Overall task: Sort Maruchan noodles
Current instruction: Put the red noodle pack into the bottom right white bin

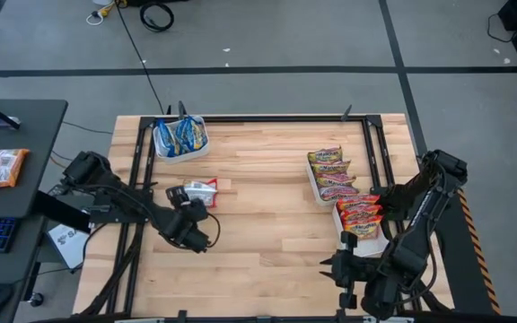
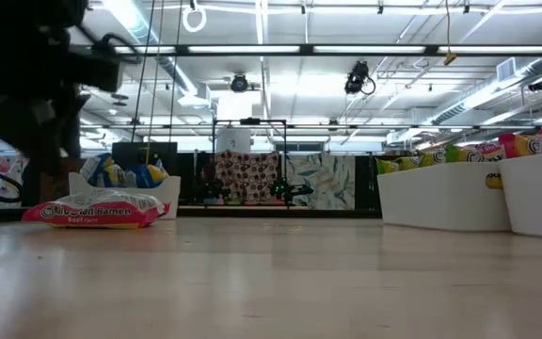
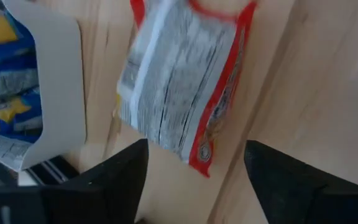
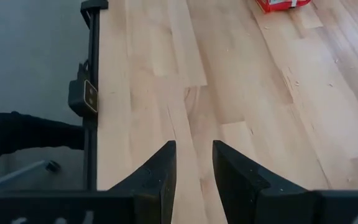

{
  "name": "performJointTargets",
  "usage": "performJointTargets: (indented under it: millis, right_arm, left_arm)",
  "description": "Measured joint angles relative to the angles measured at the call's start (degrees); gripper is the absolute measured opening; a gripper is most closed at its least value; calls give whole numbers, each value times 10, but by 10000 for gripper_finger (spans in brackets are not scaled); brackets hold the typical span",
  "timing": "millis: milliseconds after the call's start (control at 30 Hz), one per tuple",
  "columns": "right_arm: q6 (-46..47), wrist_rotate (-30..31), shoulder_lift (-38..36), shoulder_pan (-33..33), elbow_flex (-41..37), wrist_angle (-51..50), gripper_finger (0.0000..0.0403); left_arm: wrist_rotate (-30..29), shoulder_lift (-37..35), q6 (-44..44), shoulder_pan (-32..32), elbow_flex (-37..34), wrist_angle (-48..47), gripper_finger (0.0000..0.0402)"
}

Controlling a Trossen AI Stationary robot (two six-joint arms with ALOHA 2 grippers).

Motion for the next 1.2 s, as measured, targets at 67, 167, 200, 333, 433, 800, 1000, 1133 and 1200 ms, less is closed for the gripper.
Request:
performJointTargets:
  millis: [67, 167, 200, 333, 433, 800, 1000, 1133, 1200]
  right_arm:
    - [8, 3, 0, 3, 0, 0, 109]
    - [28, 3, 0, 10, 0, 3, 109]
    - [35, 3, 0, 12, 0, 5, 109]
    - [64, 3, 0, 20, 0, 16, 109]
    - [72, 3, 0, 24, 0, 34, 109]
    - [3, 4, 0, 19, 0, 69, 109]
    - [-89, 16, 0, 20, 0, 51, 93]
    - [-142, 2, 0, 14, 0, 50, 75]
    - [-149, -1, 0, 8, 0, 50, 69]
  left_arm:
    - [9, 0, 8, 0, -28, 16, 280]
    - [15, 0, 34, 0, -84, 75, 285]
    - [9, 0, 40, 0, -101, 96, 285]
    - [-57, 0, 35, 2, -142, 130, 286]
    - [-92, 0, 43, 2, -163, 172, 286]
    - [-162, 0, 78, 28, -220, 358, 187]
    - [-106, 0, 107, 69, -160, 361, 50]
    - [-12, -8, 184, 92, -100, 355, 11]
    - [31, -15, 219, 109, -67, 354, 10]
